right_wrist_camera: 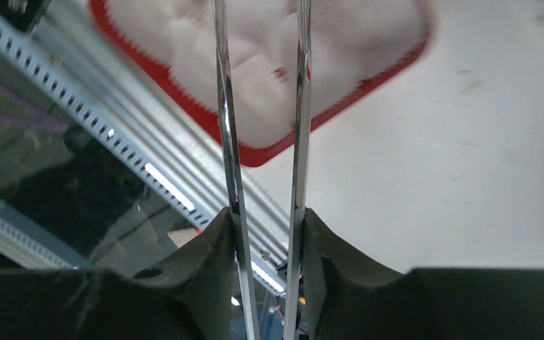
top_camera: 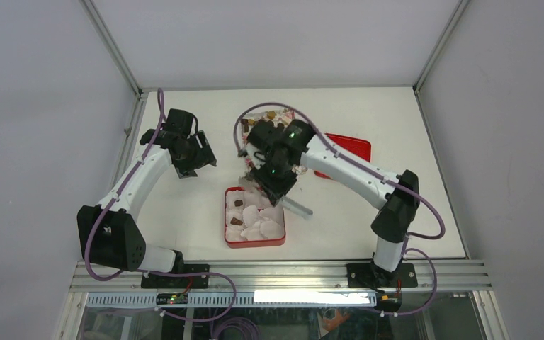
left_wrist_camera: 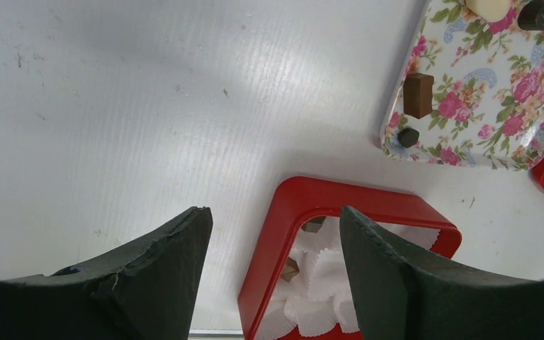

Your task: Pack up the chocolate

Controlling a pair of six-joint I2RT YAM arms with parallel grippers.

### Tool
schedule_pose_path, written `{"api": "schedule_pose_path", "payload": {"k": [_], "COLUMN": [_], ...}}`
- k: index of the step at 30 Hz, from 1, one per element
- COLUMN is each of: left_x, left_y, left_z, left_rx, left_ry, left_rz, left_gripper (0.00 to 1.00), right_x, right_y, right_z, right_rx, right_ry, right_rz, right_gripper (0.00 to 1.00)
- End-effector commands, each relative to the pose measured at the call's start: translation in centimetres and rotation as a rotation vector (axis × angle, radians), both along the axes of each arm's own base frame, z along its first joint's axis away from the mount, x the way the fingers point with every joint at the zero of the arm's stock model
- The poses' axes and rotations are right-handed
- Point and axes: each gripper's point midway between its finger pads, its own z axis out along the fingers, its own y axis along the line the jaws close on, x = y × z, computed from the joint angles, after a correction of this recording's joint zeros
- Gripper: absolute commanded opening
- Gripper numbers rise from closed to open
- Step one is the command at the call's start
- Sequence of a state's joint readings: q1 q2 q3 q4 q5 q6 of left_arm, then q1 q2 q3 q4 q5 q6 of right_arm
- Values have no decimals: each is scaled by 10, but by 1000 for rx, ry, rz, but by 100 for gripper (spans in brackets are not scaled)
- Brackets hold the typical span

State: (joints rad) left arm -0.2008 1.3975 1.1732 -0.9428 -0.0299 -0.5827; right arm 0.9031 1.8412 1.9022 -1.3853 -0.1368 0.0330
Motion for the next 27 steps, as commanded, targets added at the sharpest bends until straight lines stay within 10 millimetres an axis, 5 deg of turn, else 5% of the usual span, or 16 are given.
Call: {"api": "schedule_pose_path", "payload": {"k": [1,8,18,27], "left_x": [15,13,12,13], "left_y": [11,12,11,9], "left_z": [24,24,25,24], "left_rx": [17,6,-3,-9], "left_ry": [-104,-101,-102,-98], "left_rz": [29,33,36,29], "left_gripper": [69,69,69,69], "right_x": [-74,-114,-126,-127], "right_y": [30,41,41,44], "right_z": [-12,-41,-59,-64], "right_rx": [64,-2,-71,-78], "right_ry": [121,214,256,260], "right_rz": [158,234,284,304], "right_gripper": [12,14,20,40]}}
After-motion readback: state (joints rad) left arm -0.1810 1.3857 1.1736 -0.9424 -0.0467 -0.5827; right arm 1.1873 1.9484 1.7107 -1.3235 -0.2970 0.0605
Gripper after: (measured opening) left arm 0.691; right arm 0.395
